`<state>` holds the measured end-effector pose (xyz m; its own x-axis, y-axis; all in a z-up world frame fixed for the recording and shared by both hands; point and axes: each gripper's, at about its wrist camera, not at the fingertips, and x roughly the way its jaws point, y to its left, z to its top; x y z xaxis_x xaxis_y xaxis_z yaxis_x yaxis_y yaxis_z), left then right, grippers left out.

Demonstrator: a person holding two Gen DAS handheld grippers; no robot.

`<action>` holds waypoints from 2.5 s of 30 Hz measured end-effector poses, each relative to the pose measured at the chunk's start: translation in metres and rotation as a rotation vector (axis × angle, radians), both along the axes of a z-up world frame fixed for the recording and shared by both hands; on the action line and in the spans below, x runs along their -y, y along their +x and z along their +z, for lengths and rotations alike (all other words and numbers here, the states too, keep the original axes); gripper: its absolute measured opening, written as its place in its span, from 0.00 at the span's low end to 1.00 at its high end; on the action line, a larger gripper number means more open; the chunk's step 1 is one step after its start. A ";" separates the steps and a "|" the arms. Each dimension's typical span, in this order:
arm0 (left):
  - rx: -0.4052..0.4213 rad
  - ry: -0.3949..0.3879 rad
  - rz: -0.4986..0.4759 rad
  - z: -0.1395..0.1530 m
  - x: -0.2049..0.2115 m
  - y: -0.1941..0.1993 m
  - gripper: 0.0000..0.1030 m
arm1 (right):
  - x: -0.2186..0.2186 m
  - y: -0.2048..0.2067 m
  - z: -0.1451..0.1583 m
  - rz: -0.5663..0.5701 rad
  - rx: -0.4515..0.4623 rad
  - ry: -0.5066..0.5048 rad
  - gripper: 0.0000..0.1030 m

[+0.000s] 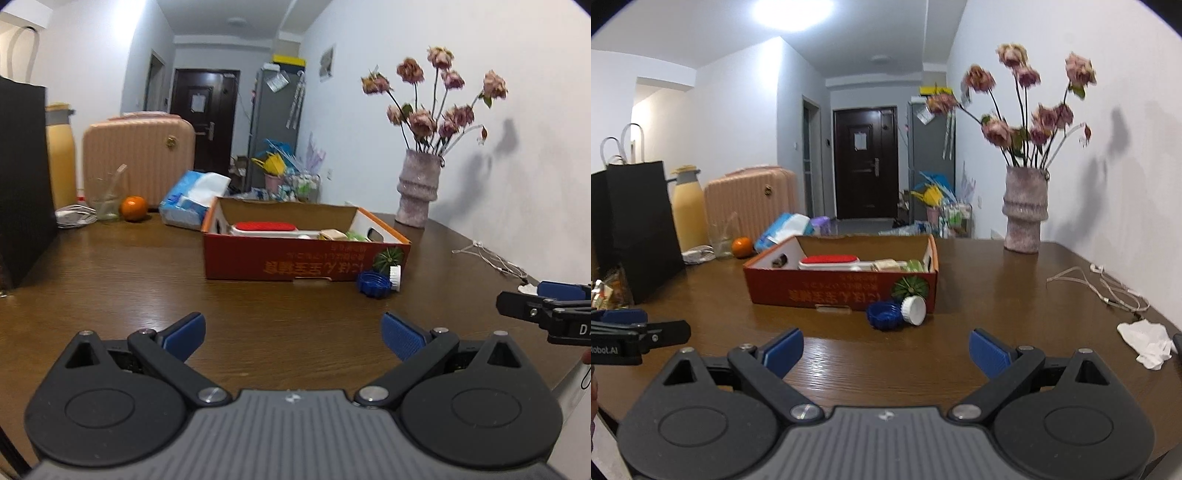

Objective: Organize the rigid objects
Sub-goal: 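Reach both tools toward the blue cap and white cap beside the box, then grasp the blue cap with the left tool while the right tool grasps the white cap, then lift and carry the blue cap and white cap over the box with both tools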

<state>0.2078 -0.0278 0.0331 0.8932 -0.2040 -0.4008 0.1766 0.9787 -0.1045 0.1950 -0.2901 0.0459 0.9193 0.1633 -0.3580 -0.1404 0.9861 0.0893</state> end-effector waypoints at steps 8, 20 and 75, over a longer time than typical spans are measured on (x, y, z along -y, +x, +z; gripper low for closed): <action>-0.060 0.028 -0.084 -0.014 0.033 0.068 1.00 | 0.015 0.057 -0.014 -0.029 -0.052 0.010 0.94; -0.120 0.108 -0.381 -0.037 0.106 0.188 0.97 | 0.050 0.184 -0.032 0.033 -0.164 0.191 0.82; 0.101 -0.070 -0.278 0.034 0.032 -0.018 0.52 | 0.042 0.016 0.037 0.082 0.003 0.228 0.15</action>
